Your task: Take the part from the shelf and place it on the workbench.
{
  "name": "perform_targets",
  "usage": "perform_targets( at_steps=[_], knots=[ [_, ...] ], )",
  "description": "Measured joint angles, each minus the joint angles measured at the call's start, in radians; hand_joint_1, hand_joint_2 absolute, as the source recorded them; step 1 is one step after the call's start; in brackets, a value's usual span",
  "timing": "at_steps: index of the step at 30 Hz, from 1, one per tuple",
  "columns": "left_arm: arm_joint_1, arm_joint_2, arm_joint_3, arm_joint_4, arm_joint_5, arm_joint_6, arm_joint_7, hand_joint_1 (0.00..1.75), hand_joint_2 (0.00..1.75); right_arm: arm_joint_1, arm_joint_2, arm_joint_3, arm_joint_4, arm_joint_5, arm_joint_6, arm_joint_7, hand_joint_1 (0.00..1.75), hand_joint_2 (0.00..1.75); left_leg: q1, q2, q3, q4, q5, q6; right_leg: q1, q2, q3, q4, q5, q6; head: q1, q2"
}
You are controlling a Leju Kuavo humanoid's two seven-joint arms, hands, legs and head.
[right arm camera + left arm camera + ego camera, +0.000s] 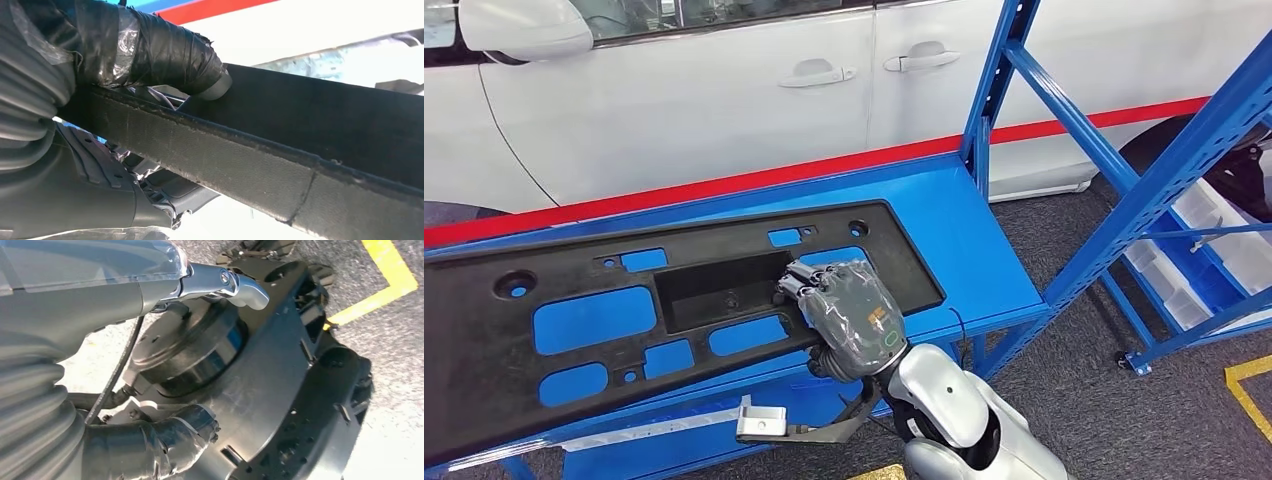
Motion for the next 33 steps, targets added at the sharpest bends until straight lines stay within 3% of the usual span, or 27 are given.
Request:
perform_targets(
  at_steps=[2, 3, 6, 7, 8, 9, 11, 13, 16, 17, 19, 21, 22, 23, 24, 27, 28, 31, 33],
  knots=[
    [-0.002, 0.000, -0.008, 0.000, -0.008, 0.004, -0.002, 0.00, 1.75, 0.003, -0.006, 0.001, -0.016, 0.000, -0.014, -0.008, 1.75, 1.75, 0.006, 0.003, 0.002, -0.010, 0.013, 0.008, 0.001, 0.001, -0.006, 0.014, -0.015, 0.009, 0.000, 0.000],
    [-0.002, -0.001, -0.012, 0.000, -0.011, 0.006, -0.004, 0.00, 1.75, 0.004, -0.010, 0.002, -0.021, 0.002, -0.023, -0.012, 1.75, 1.75, 0.010, 0.005, 0.002, -0.017, 0.019, 0.013, 0.000, 0.001, -0.020, 0.045, -0.039, 0.014, 0.001, 0.000],
    [-0.002, -0.001, -0.021, 0.000, -0.017, 0.007, -0.008, 0.00, 1.75, 0.016, -0.022, 0.008, -0.027, 0.010, -0.045, -0.024, 1.75, 1.75, 0.011, 0.008, -0.006, -0.016, 0.024, 0.018, -0.014, 0.000, -0.098, 0.229, -0.135, 0.031, 0.002, 0.000],
    [-0.002, -0.001, -0.022, 0.000, -0.019, 0.007, -0.008, 0.00, 1.75, 0.021, -0.026, 0.010, -0.027, 0.013, -0.048, -0.027, 1.75, 1.75, 0.012, 0.007, -0.009, -0.012, 0.024, 0.018, -0.019, -0.001, -0.115, 0.272, -0.144, 0.035, 0.002, 0.000],
    [-0.002, -0.001, -0.024, 0.000, -0.020, 0.007, -0.008, 0.00, 1.75, 0.025, -0.030, 0.013, -0.027, 0.015, -0.050, -0.028, 1.75, 1.75, 0.013, 0.007, -0.012, -0.008, 0.023, 0.017, -0.024, -0.002, -0.115, 0.278, -0.132, 0.040, 0.002, 0.000],
    [-0.003, -0.001, -0.025, 0.000, -0.021, 0.006, -0.008, 0.00, 1.75, 0.027, -0.033, 0.015, -0.027, 0.017, -0.050, -0.029, 1.75, 1.75, 0.015, 0.007, -0.015, -0.002, 0.021, 0.014, -0.029, -0.004, -0.096, 0.247, -0.104, 0.043, 0.002, 0.000],
    [-0.003, 0.000, -0.027, 0.000, -0.022, 0.005, -0.010, 0.00, 1.75, 0.027, -0.037, 0.018, -0.026, 0.017, -0.052, -0.030, 1.75, 1.75, 0.017, 0.006, -0.022, 0.013, 0.012, 0.004, -0.035, -0.008, -0.030, 0.125, -0.051, 0.046, 0.002, 0.000],
    [-0.004, 0.002, -0.031, 0.000, -0.024, 0.003, -0.012, 0.00, 1.75, 0.027, -0.039, 0.022, -0.024, 0.017, -0.056, -0.032, 1.75, 1.75, 0.016, 0.005, -0.032, 0.025, 0.008, -0.009, -0.031, -0.008, 0.006, 0.051, -0.038, 0.038, 0.001, 0.000],
    [-0.006, 0.005, -0.040, 0.000, -0.026, 0.002, -0.017, 0.00, 1.75, 0.027, -0.042, 0.025, -0.019, 0.016, -0.059, -0.036, 1.75, 1.75, 0.016, 0.004, -0.040, 0.032, 0.008, -0.025, -0.027, -0.007, 0.000, 0.039, -0.039, 0.017, 0.001, 0.000],
    [-0.007, 0.007, -0.042, 0.000, -0.027, 0.001, -0.019, 0.00, 1.75, 0.026, -0.042, 0.025, -0.018, 0.015, -0.059, -0.038, 1.75, 1.75, 0.017, 0.004, -0.045, 0.042, -0.004, -0.030, -0.028, -0.008, -0.002, 0.036, -0.035, 0.009, 0.001, 0.000],
    [-0.008, 0.009, -0.044, 0.000, -0.028, 0.001, -0.022, 0.00, 1.75, 0.025, -0.042, 0.025, -0.015, 0.013, -0.061, -0.041, 1.75, 1.75, 0.019, 0.002, -0.075, 0.114, -0.063, -0.036, -0.029, -0.010, -0.008, 0.030, -0.026, -0.007, 0.000, 0.000],
    [-0.009, 0.011, -0.045, 0.000, -0.032, 0.002, -0.026, 0.00, 1.75, 0.024, -0.042, 0.026, -0.009, 0.010, -0.062, -0.042, 1.75, 1.75, 0.019, 0.001, -0.123, 0.243, -0.134, -0.039, -0.024, -0.011, -0.021, 0.031, -0.018, -0.018, 0.000, 0.000],
    [-0.010, 0.012, -0.045, 0.000, -0.034, 0.002, -0.028, 0.00, 1.75, 0.024, -0.042, 0.026, -0.006, 0.009, -0.062, -0.042, 1.75, 1.75, 0.019, 0.001, -0.139, 0.292, -0.152, -0.040, -0.021, -0.012, -0.028, 0.033, -0.014, -0.020, 0.000, 0.000],
    [-0.011, 0.012, -0.046, 0.000, -0.035, 0.002, -0.029, 0.00, 1.75, 0.024, -0.042, 0.027, -0.002, 0.008, -0.062, -0.043, 1.75, 1.75, 0.019, 0.001, -0.138, 0.307, -0.150, -0.040, -0.018, -0.011, -0.035, 0.035, -0.010, -0.021, 0.000, 0.000],
    [-0.012, 0.013, -0.047, 0.000, -0.037, 0.003, -0.029, 0.00, 1.75, 0.024, -0.042, 0.028, 0.002, 0.006, -0.062, -0.043, 1.75, 1.75, 0.019, 0.001, -0.118, 0.281, -0.129, -0.038, -0.017, -0.011, -0.042, 0.039, -0.006, -0.021, 0.000, 0.000],
    [-0.013, 0.016, -0.052, 0.000, -0.041, 0.005, -0.030, 0.00, 1.75, 0.023, -0.042, 0.028, 0.007, 0.001, -0.062, -0.044, 1.75, 1.75, 0.016, -0.002, -0.003, 0.085, -0.054, -0.027, -0.015, -0.007, -0.060, 0.049, 0.006, -0.012, 0.001, 0.000],
    [-0.012, 0.018, -0.053, 0.001, -0.041, 0.005, -0.031, 0.00, 1.75, 0.023, -0.042, 0.028, 0.007, 0.000, -0.062, -0.045, 1.75, 1.75, 0.013, -0.003, 0.016, 0.046, -0.044, -0.024, -0.015, -0.007, -0.063, 0.050, 0.012, -0.006, 0.001, 0.000],
    [-0.011, 0.019, -0.054, 0.001, -0.041, 0.005, -0.032, 0.00, 1.75, 0.022, -0.043, 0.030, 0.010, -0.001, -0.062, -0.046, 1.75, 1.75, 0.007, -0.005, 0.008, 0.026, -0.026, -0.013, -0.016, -0.008, -0.069, 0.046, 0.031, 0.012, 0.001, 0.000],
    [-0.013, 0.019, -0.056, 0.001, -0.041, 0.005, -0.032, 0.00, 1.75, 0.021, -0.044, 0.030, 0.013, -0.001, -0.062, -0.047, 1.75, 1.75, 0.011, -0.001, -0.006, 0.019, -0.005, 0.001, -0.017, -0.006, -0.080, 0.064, 0.000, 0.024, 0.002, 0.000]
  ],
)
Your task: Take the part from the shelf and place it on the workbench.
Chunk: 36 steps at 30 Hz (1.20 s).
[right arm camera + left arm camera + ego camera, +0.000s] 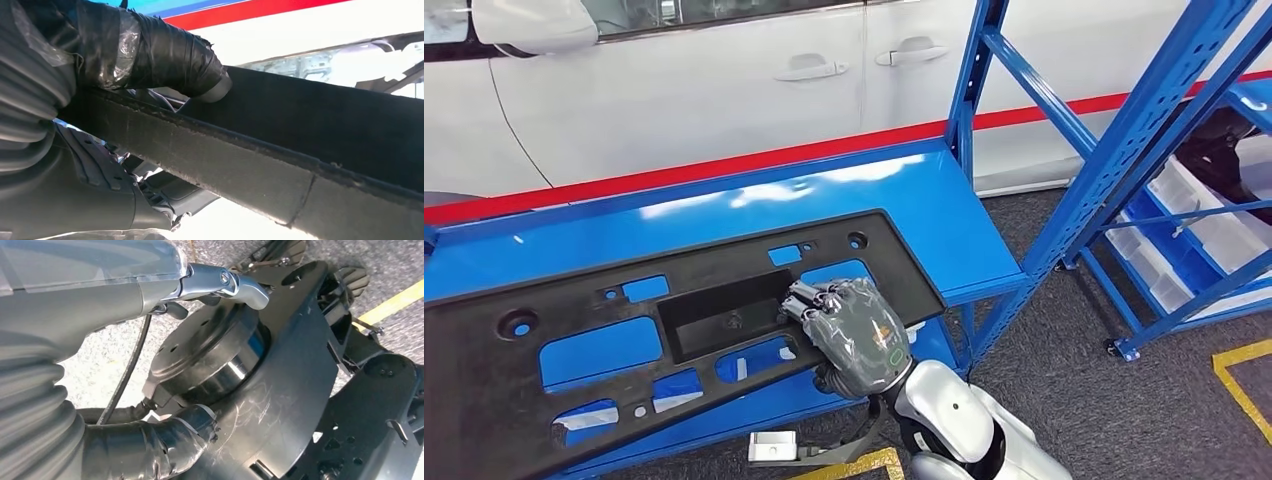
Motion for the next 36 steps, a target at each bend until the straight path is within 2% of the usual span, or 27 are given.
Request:
perform_targets(
  at_steps=[1, 3, 4, 5, 6, 7, 8, 10, 11, 13, 14, 15, 17, 19, 20, 21, 22, 24, 25, 26, 27, 29, 30, 31, 34, 35, 36],
  knots=[
    [-0.001, 0.000, -0.002, 0.000, 0.000, 0.000, 0.000, 0.00, 1.75, 0.000, -0.001, 0.000, 0.002, 0.000, 0.000, 0.000, 1.75, 1.75, 0.003, 0.003, -0.010, -0.003, 0.012, 0.007, -0.001, 0.000, -0.011, 0.034, -0.041, 0.005, 0.000, 0.000],
    [-0.001, 0.000, -0.007, 0.000, 0.000, 0.000, -0.001, 0.00, 1.75, -0.001, -0.002, 0.000, 0.006, 0.000, 0.000, 0.000, 1.75, 1.75, 0.002, 0.006, -0.036, -0.001, 0.032, 0.015, -0.003, 0.000, -0.036, 0.143, -0.137, 0.012, 0.001, 0.000],
    [-0.001, 0.000, -0.008, 0.000, 0.000, 0.000, -0.001, 0.00, 1.75, -0.001, -0.003, 0.001, 0.009, -0.001, 0.000, 0.000, 1.75, 1.75, 0.001, 0.006, -0.051, 0.001, 0.041, 0.015, -0.004, 0.000, -0.043, 0.197, -0.163, 0.014, 0.001, 0.000],
    [-0.001, 0.000, -0.010, 0.000, 0.000, 0.000, -0.001, 0.00, 1.75, -0.001, -0.004, 0.001, 0.012, -0.001, 0.000, 0.000, 1.75, 1.75, 0.001, 0.007, -0.065, 0.004, 0.050, 0.014, -0.005, 0.000, -0.040, 0.230, -0.166, 0.016, 0.001, 0.000],
    [-0.001, -0.001, -0.011, 0.000, 0.000, 0.000, -0.002, 0.00, 1.75, -0.001, -0.004, 0.001, 0.014, -0.001, 0.000, 0.000, 1.75, 1.75, 0.001, 0.007, -0.080, 0.009, 0.057, 0.013, -0.006, 0.000, -0.023, 0.232, -0.148, 0.017, 0.001, 0.000],
    [-0.002, -0.001, -0.011, 0.000, 0.000, -0.001, -0.002, 0.00, 1.75, -0.001, -0.005, 0.001, 0.016, -0.001, 0.000, 0.000, 1.75, 1.75, 0.001, 0.008, -0.093, 0.015, 0.063, 0.011, -0.007, -0.001, 0.012, 0.198, -0.120, 0.016, 0.001, 0.000],
    [-0.001, -0.001, -0.012, 0.000, 0.000, -0.001, -0.003, 0.00, 1.75, -0.002, -0.005, 0.002, 0.018, -0.001, 0.000, 0.000, 1.75, 1.75, 0.001, 0.007, -0.105, 0.021, 0.067, 0.008, -0.007, -0.001, 0.058, 0.138, -0.097, 0.013, 0.001, 0.000],
    [-0.001, -0.002, -0.012, 0.000, 0.002, -0.004, -0.006, 0.00, 1.75, -0.006, -0.005, 0.002, 0.021, -0.002, 0.000, 0.000, 1.75, 1.75, -0.001, 0.007, -0.120, 0.030, 0.077, 0.000, -0.003, -0.001, 0.143, 0.012, -0.092, 0.004, 0.001, 0.000],
    [0.000, -0.002, -0.012, 0.000, 0.003, -0.008, -0.008, 0.00, 1.75, -0.008, -0.006, 0.002, 0.022, -0.003, 0.000, 0.000, 1.75, 1.75, -0.001, 0.007, -0.123, 0.031, 0.083, -0.005, -0.001, -0.001, 0.164, -0.025, -0.098, -0.001, 0.001, 0.000],
    [0.001, -0.002, -0.012, 0.000, 0.007, -0.014, -0.010, 0.00, 1.75, -0.011, -0.006, 0.002, 0.023, -0.006, 0.000, -0.001, 1.75, 1.75, -0.002, 0.006, -0.126, 0.027, 0.098, -0.017, 0.003, -0.001, 0.165, -0.043, -0.095, -0.012, 0.000, 0.000],
    [0.002, -0.001, -0.012, 0.000, 0.008, -0.016, -0.010, 0.00, 1.75, -0.012, -0.006, 0.003, 0.023, -0.007, 0.001, -0.001, 1.75, 1.75, -0.001, 0.005, -0.128, 0.028, 0.099, -0.023, 0.001, -0.003, 0.160, -0.047, -0.086, -0.019, 0.001, 0.000],
    [0.002, 0.001, -0.012, 0.000, 0.009, -0.016, -0.011, 0.00, 1.75, -0.013, -0.006, 0.003, 0.023, -0.007, 0.001, -0.001, 1.75, 1.75, -0.001, 0.004, -0.134, 0.036, 0.086, -0.027, -0.001, -0.005, 0.154, -0.052, -0.077, -0.027, 0.000, 0.000],
    [0.003, 0.003, -0.011, 0.000, 0.011, -0.017, -0.012, 0.00, 1.75, -0.015, -0.006, 0.005, 0.023, -0.007, 0.001, -0.001, 1.75, 1.75, 0.001, 0.002, -0.161, 0.108, 0.008, -0.034, -0.004, -0.008, 0.136, -0.056, -0.056, -0.042, 0.000, 0.000],
    [0.002, 0.003, -0.011, 0.000, 0.016, -0.019, -0.012, 0.00, 1.75, -0.016, -0.006, 0.006, 0.023, -0.008, 0.002, -0.002, 1.75, 1.75, 0.001, 0.001, -0.194, 0.233, -0.077, -0.040, -0.002, -0.009, 0.109, -0.052, -0.037, -0.048, 0.000, 0.000],
    [0.002, 0.003, -0.011, 0.000, 0.020, -0.021, -0.012, 0.00, 1.75, -0.016, -0.006, 0.006, 0.023, -0.010, 0.004, -0.002, 1.75, 1.75, 0.001, 0.001, -0.200, 0.281, -0.092, -0.043, 0.000, -0.009, 0.095, -0.049, -0.029, -0.048, 0.000, 0.000],
    [0.001, 0.003, -0.011, 0.000, 0.023, -0.024, -0.012, 0.00, 1.75, -0.016, -0.006, 0.007, 0.023, -0.013, 0.007, -0.001, 1.75, 1.75, 0.002, 0.001, -0.192, 0.301, -0.085, -0.045, 0.000, -0.009, 0.080, -0.045, -0.020, -0.047, 0.000, 0.000],
    [0.001, 0.004, -0.010, 0.000, 0.026, -0.027, -0.012, 0.00, 1.75, -0.016, -0.006, 0.008, 0.021, -0.016, 0.012, -0.001, 1.75, 1.75, 0.003, 0.001, -0.166, 0.284, -0.062, -0.045, 0.001, -0.008, 0.065, -0.041, -0.012, -0.044, 0.000, 0.000],
    [0.002, 0.005, -0.010, 0.000, 0.029, -0.032, -0.012, 0.00, 1.75, -0.017, -0.006, 0.010, 0.015, -0.022, 0.020, 0.000, 1.75, 1.75, 0.006, 0.000, -0.075, 0.167, -0.018, -0.044, 0.001, -0.006, 0.041, -0.031, 0.001, -0.037, 0.000, 0.000],
    [0.003, 0.007, -0.010, 0.000, 0.031, -0.035, -0.013, 0.00, 1.75, -0.019, -0.006, 0.011, 0.011, -0.024, 0.023, 0.001, 1.75, 1.75, 0.005, -0.003, -0.031, 0.099, -0.015, -0.042, 0.002, -0.005, 0.032, -0.026, 0.007, -0.031, 0.000, 0.000],
    [0.005, 0.007, -0.010, 0.000, 0.032, -0.037, -0.014, 0.00, 1.75, -0.020, -0.006, 0.011, 0.007, -0.026, 0.025, 0.003, 1.75, 1.75, 0.004, -0.006, -0.002, 0.049, -0.019, -0.038, 0.003, -0.005, 0.026, -0.023, 0.014, -0.025, 0.000, 0.000],
    [0.006, 0.008, -0.009, 0.000, 0.033, -0.039, -0.015, 0.00, 1.75, -0.022, -0.006, 0.012, 0.005, -0.028, 0.026, 0.004, 1.75, 1.75, 0.001, -0.009, 0.011, 0.022, -0.025, -0.034, 0.004, -0.005, 0.022, -0.022, 0.022, -0.020, 0.000, 0.000],
    [0.011, 0.009, -0.009, 0.000, 0.036, -0.042, -0.018, 0.00, 1.75, -0.023, -0.007, 0.014, 0.004, -0.032, 0.031, 0.006, 1.75, 1.75, -0.001, -0.009, 0.003, 0.012, -0.013, -0.021, 0.003, -0.003, 0.016, -0.024, 0.036, -0.009, 0.001, 0.000],
    [0.012, 0.009, -0.009, 0.000, 0.037, -0.045, -0.019, 0.00, 1.75, -0.023, -0.007, 0.015, 0.004, -0.034, 0.033, 0.006, 1.75, 1.75, 0.000, -0.007, -0.004, 0.011, -0.004, -0.013, 0.003, -0.002, 0.009, -0.017, 0.026, -0.003, 0.001, 0.000],
    [0.013, 0.009, -0.009, 0.000, 0.038, -0.049, -0.020, 0.00, 1.75, -0.024, -0.009, 0.016, 0.004, -0.036, 0.036, 0.006, 1.75, 1.75, 0.001, -0.005, -0.015, 0.009, 0.008, -0.004, 0.002, -0.002, 0.000, 0.004, -0.003, 0.002, 0.001, 0.000],
    [0.014, 0.009, -0.007, 0.000, 0.043, -0.058, -0.021, 0.00, 1.75, -0.024, -0.012, 0.018, 0.004, -0.038, 0.038, 0.007, 1.75, 1.75, -0.001, 0.001, -0.057, 0.009, 0.041, 0.015, 0.000, -0.002, -0.038, 0.159, -0.143, 0.009, 0.002, 0.000],
    [0.014, 0.009, -0.006, 0.000, 0.045, -0.060, -0.021, 0.00, 1.75, -0.024, -0.013, 0.018, 0.004, -0.038, 0.038, 0.008, 1.75, 1.75, -0.002, 0.002, -0.072, 0.011, 0.051, 0.016, 0.000, -0.002, -0.043, 0.209, -0.165, 0.010, 0.002, 0.000],
    [0.015, 0.009, -0.004, 0.000, 0.047, -0.062, -0.021, 0.00, 1.75, -0.024, -0.014, 0.019, 0.004, -0.038, 0.038, 0.009, 1.75, 1.75, -0.004, 0.003, -0.088, 0.014, 0.061, 0.016, 0.000, -0.002, -0.036, 0.236, -0.165, 0.009, 0.002, 0.000]
  ],
)
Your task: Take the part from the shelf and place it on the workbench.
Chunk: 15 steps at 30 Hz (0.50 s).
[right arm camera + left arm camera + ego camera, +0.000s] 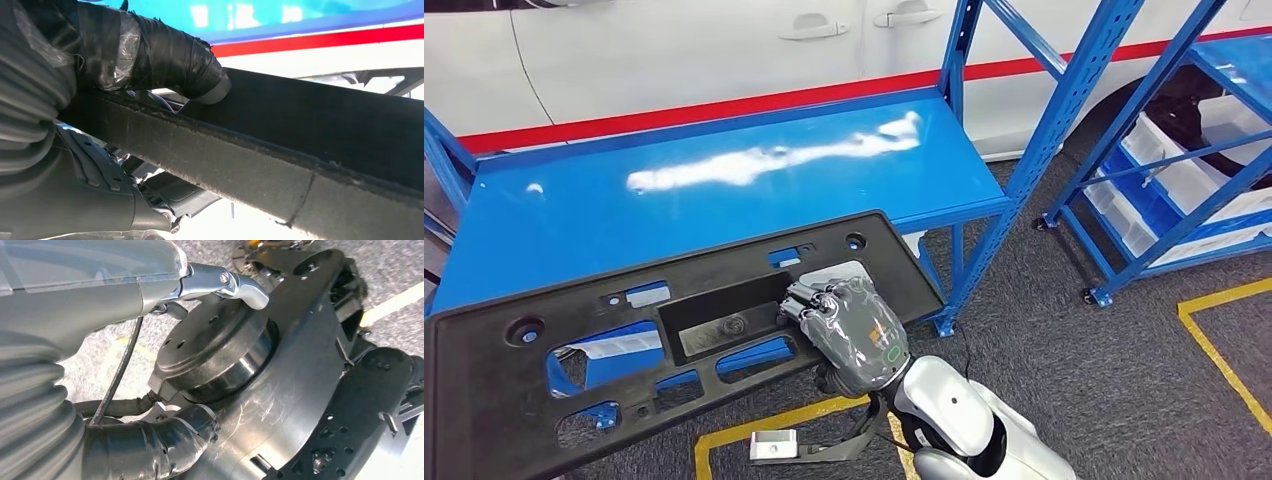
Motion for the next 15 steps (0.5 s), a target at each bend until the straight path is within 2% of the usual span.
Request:
perform_targets(
  at_steps=[1, 2, 3, 5, 6, 7, 8, 9, 10, 11, 13, 14, 15],
  knots=[
    [0.000, 0.000, 0.002, 0.000, 0.002, -0.001, 0.000, 0.00, 1.75, 0.000, -0.001, 0.000, 0.000, 0.000, 0.000, 0.001, 1.75, 1.75, -0.002, 0.000, -0.015, 0.003, 0.009, 0.000, 0.001, 0.000, 0.023, -0.007, 0.020, -0.003, 0.000, 0.000],
    [0.001, 0.000, 0.003, 0.000, 0.003, -0.002, 0.000, 0.00, 1.75, -0.001, -0.001, 0.001, 0.000, 0.000, 0.000, 0.002, 1.75, 1.75, -0.004, 0.000, -0.028, 0.005, 0.017, -0.001, 0.004, 0.000, 0.063, -0.047, 0.048, -0.010, 0.000, 0.000],
    [0.001, -0.002, 0.004, 0.000, 0.003, -0.003, 0.000, 0.00, 1.75, -0.004, -0.001, 0.001, 0.000, 0.000, 0.000, 0.002, 1.75, 1.75, -0.005, 0.000, -0.037, 0.007, 0.025, -0.002, 0.009, 0.000, 0.115, -0.114, 0.068, -0.022, 0.000, 0.000],
    [0.001, -0.006, 0.006, -0.001, 0.003, -0.005, 0.001, 0.00, 1.75, -0.012, -0.002, 0.001, -0.002, -0.001, -0.001, 0.002, 1.75, 1.75, -0.006, 0.001, -0.048, 0.007, 0.041, -0.009, 0.019, -0.002, 0.205, -0.252, 0.072, -0.044, -0.001, 0.000],
    [0.001, -0.008, 0.007, -0.001, 0.003, -0.006, 0.001, 0.00, 1.75, -0.016, -0.002, 0.001, -0.004, -0.001, -0.001, 0.002, 1.75, 1.75, -0.003, 0.002, -0.051, 0.005, 0.049, -0.014, 0.024, -0.002, 0.228, -0.293, 0.067, -0.049, 0.000, 0.000],
    [0.001, -0.008, 0.009, -0.001, 0.003, -0.006, 0.001, 0.00, 1.75, -0.018, -0.003, 0.001, -0.005, -0.001, -0.001, 0.003, 1.75, 1.75, -0.001, 0.002, -0.051, 0.000, 0.059, -0.020, 0.027, -0.002, 0.235, -0.313, 0.067, -0.051, 0.000, 0.000],
    [0.003, -0.006, 0.010, -0.001, 0.003, -0.006, 0.001, 0.00, 1.75, -0.019, -0.004, 0.001, -0.005, -0.002, -0.001, 0.003, 1.75, 1.75, 0.000, 0.002, -0.052, -0.006, 0.068, -0.025, 0.026, -0.003, 0.232, -0.324, 0.078, -0.051, 0.000, 0.000],
    [0.003, -0.004, 0.012, -0.001, 0.003, -0.006, 0.002, 0.00, 1.75, -0.020, -0.004, 0.001, -0.005, -0.002, 0.000, 0.003, 1.75, 1.75, -0.001, 0.001, -0.055, -0.008, 0.065, -0.030, 0.023, -0.005, 0.229, -0.334, 0.093, -0.053, 0.000, 0.000],
    [0.004, -0.002, 0.014, 0.000, 0.003, -0.007, 0.002, 0.00, 1.75, -0.022, -0.005, 0.001, -0.005, -0.002, 0.000, 0.003, 1.75, 1.75, -0.002, -0.002, -0.062, 0.003, 0.046, -0.035, 0.018, -0.008, 0.224, -0.345, 0.107, -0.057, 0.000, 0.000],
    [0.005, 0.000, 0.016, 0.000, 0.003, -0.007, 0.002, 0.00, 1.75, -0.024, -0.005, 0.001, -0.006, -0.002, 0.000, 0.003, 1.75, 1.75, -0.003, -0.004, -0.073, 0.033, 0.009, -0.040, 0.013, -0.010, 0.216, -0.353, 0.122, -0.060, 0.000, 0.000],
    [0.004, 0.002, 0.018, 0.000, 0.003, -0.008, 0.002, 0.00, 1.75, -0.026, -0.005, 0.001, -0.006, -0.002, 0.000, 0.002, 1.75, 1.75, 0.002, -0.006, -0.105, 0.150, -0.086, -0.052, 0.009, -0.013, 0.193, -0.351, 0.142, -0.061, 0.000, 0.000],
    [0.004, 0.003, 0.018, 0.000, 0.003, -0.008, 0.002, 0.00, 1.75, -0.026, -0.005, 0.001, -0.006, -0.003, 0.000, 0.002, 1.75, 1.75, 0.006, -0.006, -0.117, 0.214, -0.114, -0.059, 0.007, -0.014, 0.177, -0.345, 0.150, -0.058, 0.000, 0.000],
    [0.003, 0.005, 0.019, 0.000, 0.003, -0.008, 0.002, 0.00, 1.75, -0.026, -0.005, 0.001, -0.005, -0.003, 0.000, 0.002, 1.75, 1.75, 0.010, -0.006, -0.119, 0.258, -0.118, -0.066, 0.004, -0.014, 0.161, -0.338, 0.157, -0.054, 0.000, 0.000]
  ],
)
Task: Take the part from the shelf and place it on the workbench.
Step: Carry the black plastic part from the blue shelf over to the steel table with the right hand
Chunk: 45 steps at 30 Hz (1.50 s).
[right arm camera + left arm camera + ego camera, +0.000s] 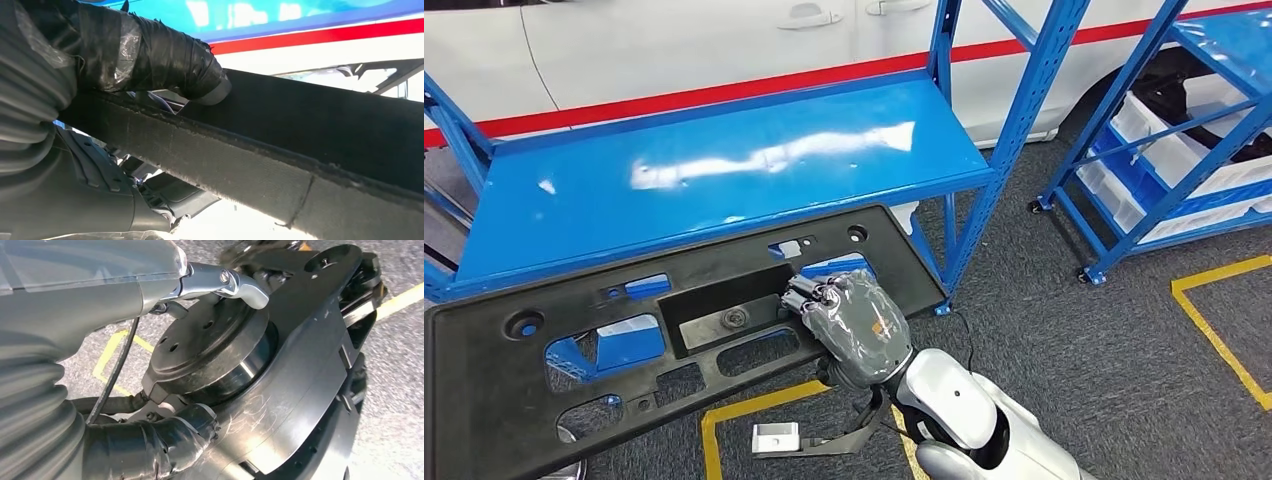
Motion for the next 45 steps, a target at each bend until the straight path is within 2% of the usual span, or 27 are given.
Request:
perform_targets(
  at_steps=[2, 3, 5, 7, 9, 11, 13, 14, 15, 17, 19, 21, 23, 25, 26, 29, 30, 32, 34, 36, 37, 39, 40, 41, 43, 44, 45],
  knots=[
    [-0.001, 0.002, 0.000, 0.000, 0.000, 0.000, 0.000, 0.00, 1.75, 0.000, 0.000, 0.000, 0.000, 0.000, 0.000, 0.000, 1.75, 1.75, 0.011, 0.000, 0.044, -0.012, 0.048, -0.015, -0.009, 0.000, -0.033, 0.024, 0.008, 0.009, 0.000, 0.000],
    [-0.002, 0.002, 0.001, 0.000, 0.000, -0.002, 0.001, 0.00, 1.75, -0.001, 0.000, 0.000, 0.000, 0.000, 0.000, 0.000, 1.75, 1.75, 0.018, 0.000, 0.087, -0.067, 0.070, -0.025, -0.013, 0.000, -0.049, 0.038, 0.010, 0.014, 0.000, 0.000],
    [-0.001, 0.003, 0.001, 0.000, 0.000, -0.009, 0.000, 0.00, 1.75, -0.005, 0.000, 0.000, 0.000, -0.001, 0.000, 0.000, 1.75, 1.75, 0.022, -0.005, 0.167, -0.188, 0.068, -0.034, -0.014, 0.002, -0.078, 0.064, 0.014, 0.027, -0.002, 0.000],
    [-0.001, 0.004, 0.001, 0.000, 0.001, -0.018, 0.000, 0.00, 1.75, -0.009, -0.002, 0.000, 0.001, -0.002, 0.000, 0.000, 1.75, 1.75, 0.016, -0.009, 0.190, -0.238, 0.048, -0.022, -0.010, 0.005, -0.096, 0.077, 0.026, 0.040, -0.004, 0.000],
    [0.000, 0.005, 0.001, 0.000, 0.003, -0.023, -0.001, 0.00, 1.75, -0.010, -0.004, 0.000, 0.004, -0.004, 0.000, 0.000, 1.75, 1.75, 0.016, -0.008, 0.175, -0.239, 0.056, 0.000, -0.012, 0.006, -0.108, 0.082, 0.030, 0.052, -0.003, 0.000],
    [0.000, 0.005, 0.002, 0.000, 0.005, -0.026, -0.001, 0.00, 1.75, -0.009, -0.006, 0.000, 0.008, -0.006, 0.001, 0.001, 1.75, 1.75, 0.015, -0.002, 0.156, -0.239, 0.072, 0.024, -0.015, 0.008, -0.128, 0.126, -0.025, 0.059, -0.003, 0.000],
    [0.000, 0.005, 0.002, 0.000, 0.006, -0.028, -0.001, 0.00, 1.75, -0.009, -0.007, 0.000, 0.011, -0.007, 0.001, 0.002, 1.75, 1.75, 0.009, 0.002, 0.132, -0.239, 0.091, 0.041, -0.014, 0.008, -0.158, 0.241, -0.125, 0.061, -0.002, 0.000],
    [0.000, 0.005, 0.002, 0.000, 0.006, -0.029, -0.001, 0.00, 1.75, -0.009, -0.008, 0.000, 0.012, -0.008, 0.001, 0.003, 1.75, 1.75, 0.005, 0.003, 0.118, -0.238, 0.101, 0.046, -0.013, 0.009, -0.170, 0.305, -0.160, 0.059, -0.002, 0.000],
    [0.001, 0.005, 0.002, 0.000, 0.006, -0.031, -0.001, 0.00, 1.75, -0.009, -0.009, 0.000, 0.013, -0.010, 0.001, 0.003, 1.75, 1.75, 0.000, 0.004, 0.105, -0.237, 0.111, 0.048, -0.011, 0.009, -0.172, 0.351, -0.173, 0.056, -0.002, 0.000],
    [0.001, 0.005, 0.002, 0.000, 0.006, -0.033, 0.000, 0.00, 1.75, -0.009, -0.010, 0.000, 0.016, -0.011, 0.001, 0.004, 1.75, 1.75, -0.009, 0.004, 0.082, -0.237, 0.129, 0.051, -0.004, 0.009, -0.129, 0.347, -0.135, 0.042, -0.002, 0.000],
    [0.001, 0.004, 0.002, 0.000, 0.006, -0.035, 0.001, 0.00, 1.75, -0.012, -0.011, 0.000, 0.017, -0.012, 0.001, 0.005, 1.75, 1.75, -0.016, 0.004, 0.066, -0.237, 0.145, 0.051, 0.008, 0.010, -0.029, 0.222, -0.093, 0.016, -0.003, 0.000],
    [0.001, 0.003, 0.002, 0.000, 0.007, -0.036, 0.002, 0.00, 1.75, -0.017, -0.011, 0.000, 0.017, -0.014, 0.001, 0.006, 1.75, 1.75, -0.018, 0.002, 0.058, -0.239, 0.162, 0.045, 0.018, 0.012, 0.057, 0.087, -0.100, -0.001, -0.003, 0.000],
    [0.003, 0.003, 0.003, 0.000, 0.008, -0.037, 0.004, 0.00, 1.75, -0.019, -0.011, 0.000, 0.017, -0.019, 0.001, 0.006, 1.75, 1.75, -0.015, 0.000, 0.054, -0.248, 0.185, 0.036, 0.023, 0.011, 0.079, 0.035, -0.103, -0.003, -0.003, 0.000],
    [0.005, 0.007, 0.005, 0.001, 0.009, -0.038, 0.006, 0.00, 1.75, -0.020, -0.011, 0.000, 0.017, -0.024, 0.003, 0.006, 1.75, 1.75, -0.014, -0.006, 0.043, -0.249, 0.182, 0.027, 0.017, 0.001, 0.068, 0.018, -0.076, -0.007, -0.003, 0.000],
    [0.006, 0.008, 0.007, 0.001, 0.009, -0.039, 0.007, 0.00, 1.75, -0.021, -0.011, 0.000, 0.017, -0.026, 0.004, 0.006, 1.75, 1.75, -0.015, -0.008, 0.034, -0.231, 0.153, 0.022, 0.013, -0.006, 0.060, 0.009, -0.061, -0.011, -0.003, 0.000],
    [0.007, 0.011, 0.010, 0.002, 0.010, -0.044, 0.005, 0.00, 1.75, -0.024, -0.010, 0.000, 0.017, -0.031, 0.008, 0.006, 1.75, 1.75, -0.012, -0.008, -0.003, -0.071, 0.013, 0.005, 0.011, -0.027, 0.020, 0.007, -0.026, -0.019, -0.003, 0.000],
    [0.006, 0.012, 0.010, 0.002, 0.010, -0.046, 0.004, 0.00, 1.75, -0.024, -0.010, 0.000, 0.018, -0.032, 0.009, 0.006, 1.75, 1.75, -0.009, -0.008, -0.010, -0.011, -0.003, -0.002, 0.011, -0.035, 0.003, 0.013, -0.018, -0.018, -0.003, 0.000],
    [0.006, 0.013, 0.013, 0.002, 0.010, -0.049, 0.004, 0.00, 1.75, -0.024, -0.010, 0.000, 0.018, -0.033, 0.012, 0.005, 1.75, 1.75, -0.002, -0.006, 0.010, 0.040, 0.042, -0.014, 0.010, -0.052, -0.035, 0.030, -0.002, -0.014, -0.003, 0.000],
    [0.005, 0.015, 0.016, 0.002, 0.010, -0.050, 0.005, 0.00, 1.75, -0.025, -0.010, 0.000, 0.017, -0.034, 0.015, 0.004, 1.75, 1.75, 0.006, 0.015, 0.090, -0.039, 0.090, -0.023, 0.009, -0.068, -0.071, 0.054, 0.007, -0.007, -0.004, 0.000],
    [0.005, 0.020, 0.018, 0.003, 0.010, -0.052, 0.005, 0.00, 1.75, -0.029, -0.010, 0.000, 0.017, -0.035, 0.016, 0.003, 1.75, 1.75, 0.002, 0.046, 0.189, -0.183, 0.061, -0.019, 0.011, -0.084, -0.095, 0.077, 0.015, 0.002, -0.003, 0.000],
    [0.006, 0.022, 0.019, 0.003, 0.011, -0.055, 0.004, 0.00, 1.75, -0.031, -0.011, 0.000, 0.017, -0.036, 0.016, 0.003, 1.75, 1.75, -0.003, 0.053, 0.217, -0.233, 0.039, -0.011, 0.011, -0.092, -0.103, 0.084, 0.021, 0.007, -0.003, 0.000],
    [0.010, 0.025, 0.021, 0.003, 0.012, -0.061, 0.003, 0.00, 1.75, -0.032, -0.011, 0.000, 0.017, -0.037, 0.016, 0.002, 1.75, 1.75, -0.009, 0.039, 0.215, -0.264, 0.034, 0.013, 0.010, -0.108, -0.114, 0.088, 0.035, 0.019, -0.002, 0.000],
    [0.012, 0.025, 0.022, 0.003, 0.012, -0.064, 0.003, 0.00, 1.75, -0.032, -0.012, 0.000, 0.018, -0.038, 0.017, 0.001, 1.75, 1.75, -0.008, 0.030, 0.206, -0.265, 0.045, 0.022, 0.007, -0.098, -0.119, 0.092, 0.027, 0.026, -0.002, 0.000],
    [0.013, 0.025, 0.024, 0.003, 0.013, -0.066, 0.002, 0.00, 1.75, -0.031, -0.013, 0.000, 0.019, -0.038, 0.017, 0.000, 1.75, 1.75, -0.006, 0.024, 0.195, -0.267, 0.057, 0.032, 0.005, -0.074, -0.126, 0.110, -0.001, 0.033, -0.002, 0.000],
    [0.011, 0.025, 0.025, 0.003, 0.015, -0.068, 0.002, 0.00, 1.75, -0.031, -0.016, 0.000, 0.021, -0.038, 0.017, -0.001, 1.75, 1.75, -0.004, 0.011, 0.168, -0.267, 0.084, 0.047, 0.000, -0.014, -0.145, 0.195, -0.103, 0.043, -0.002, 0.000],
    [0.011, 0.025, 0.025, 0.003, 0.016, -0.068, 0.002, 0.00, 1.75, -0.031, -0.018, 0.000, 0.022, -0.038, 0.017, -0.002, 1.75, 1.75, -0.004, 0.002, 0.151, -0.265, 0.097, 0.051, 0.000, 0.002, -0.154, 0.255, -0.151, 0.045, -0.002, 0.000],
    [0.010, 0.025, 0.025, 0.003, 0.017, -0.068, 0.002, 0.00, 1.75, -0.031, -0.019, 0.000, 0.024, -0.039, 0.018, -0.002, 1.75, 1.75, -0.005, -0.008, 0.133, -0.262, 0.110, 0.052, 0.000, 0.008, -0.158, 0.309, -0.177, 0.045, -0.002, 0.000]
  ],
)
